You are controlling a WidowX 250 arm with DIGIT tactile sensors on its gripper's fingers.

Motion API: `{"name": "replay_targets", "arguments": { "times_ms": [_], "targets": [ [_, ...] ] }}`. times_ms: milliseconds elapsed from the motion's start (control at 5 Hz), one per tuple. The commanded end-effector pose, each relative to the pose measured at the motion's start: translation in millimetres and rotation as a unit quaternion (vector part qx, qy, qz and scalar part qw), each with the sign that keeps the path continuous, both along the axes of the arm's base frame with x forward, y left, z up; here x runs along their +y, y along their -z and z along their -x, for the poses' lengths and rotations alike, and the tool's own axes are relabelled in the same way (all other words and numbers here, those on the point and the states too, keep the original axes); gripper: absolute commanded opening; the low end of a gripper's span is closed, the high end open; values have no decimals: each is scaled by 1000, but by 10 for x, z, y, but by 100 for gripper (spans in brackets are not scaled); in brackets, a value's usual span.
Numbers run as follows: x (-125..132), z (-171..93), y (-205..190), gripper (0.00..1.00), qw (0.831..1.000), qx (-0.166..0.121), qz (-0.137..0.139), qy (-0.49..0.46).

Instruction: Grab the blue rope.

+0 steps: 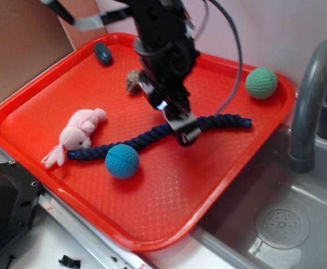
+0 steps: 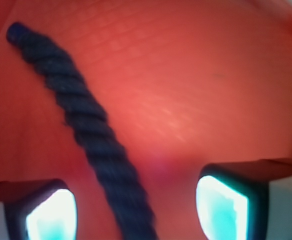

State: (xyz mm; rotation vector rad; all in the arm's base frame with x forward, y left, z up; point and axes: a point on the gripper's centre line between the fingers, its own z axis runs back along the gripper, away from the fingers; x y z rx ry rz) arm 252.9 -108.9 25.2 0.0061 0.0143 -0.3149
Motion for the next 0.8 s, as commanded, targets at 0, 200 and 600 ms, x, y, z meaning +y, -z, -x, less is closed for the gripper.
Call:
{"name": "replay_targets", "arguments": {
  "times_ms": [0, 200, 600],
  "targets": [
    [-163, -35, 122, 100, 998, -1, -13, 54],
    [-174, -14, 136, 0, 998, -2, -31, 54],
    [-125, -9, 132, 0, 998, 11, -42, 50]
  ]
}}
